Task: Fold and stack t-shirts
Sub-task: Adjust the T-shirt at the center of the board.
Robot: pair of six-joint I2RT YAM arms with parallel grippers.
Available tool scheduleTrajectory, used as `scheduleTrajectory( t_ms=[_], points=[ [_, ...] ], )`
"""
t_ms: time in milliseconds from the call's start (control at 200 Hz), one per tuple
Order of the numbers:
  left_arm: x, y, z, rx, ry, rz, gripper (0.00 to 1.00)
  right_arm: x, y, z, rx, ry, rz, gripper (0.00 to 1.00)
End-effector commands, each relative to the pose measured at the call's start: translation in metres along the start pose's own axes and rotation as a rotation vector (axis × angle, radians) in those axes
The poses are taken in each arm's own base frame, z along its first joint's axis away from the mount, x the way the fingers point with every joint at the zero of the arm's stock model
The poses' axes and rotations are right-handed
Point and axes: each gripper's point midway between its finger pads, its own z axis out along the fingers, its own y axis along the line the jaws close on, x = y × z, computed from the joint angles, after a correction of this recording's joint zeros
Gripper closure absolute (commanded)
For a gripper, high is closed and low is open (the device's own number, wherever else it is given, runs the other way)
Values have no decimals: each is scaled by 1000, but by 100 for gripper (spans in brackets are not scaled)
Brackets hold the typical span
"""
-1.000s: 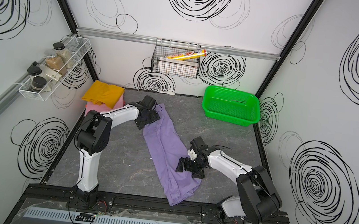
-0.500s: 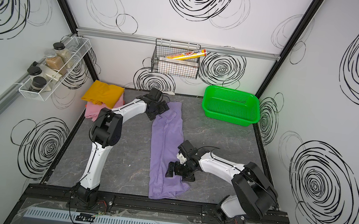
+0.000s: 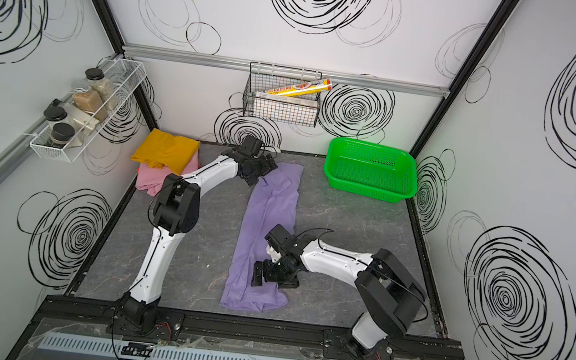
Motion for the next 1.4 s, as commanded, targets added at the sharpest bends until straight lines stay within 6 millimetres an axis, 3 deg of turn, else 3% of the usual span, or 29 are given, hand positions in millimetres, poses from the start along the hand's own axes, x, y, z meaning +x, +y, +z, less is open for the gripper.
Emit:
scheduleTrajectory(
  t_ms=[0, 195, 360, 586, 761, 866, 1232, 1397],
  points=[
    [-10, -20, -42, 40, -43, 44, 1, -11, 4, -31, 68, -81, -38, 0],
    [1, -10, -91, 14, -56, 76, 1, -27, 17, -69, 110, -179, -77, 0],
    [33, 28, -128, -68, -24, 89, 1, -29, 15, -79, 121, -222, -93, 0],
    [117, 89, -167, -153, 80, 106, 1, -15, -2, -76, 124, -235, -59, 0],
    [187, 108, -188, -141, 174, 129, 1, -3, -20, -70, 124, -251, -18, 0],
    [220, 121, -197, -165, 221, 156, 1, 6, -27, -62, 100, -238, 7, 0],
    [260, 196, -234, -232, 256, 98, 1, 34, -41, -47, -60, -273, 67, 0],
    [284, 210, -236, -195, 311, 54, 1, 37, -41, -48, -137, -323, 92, 0]
  ],
)
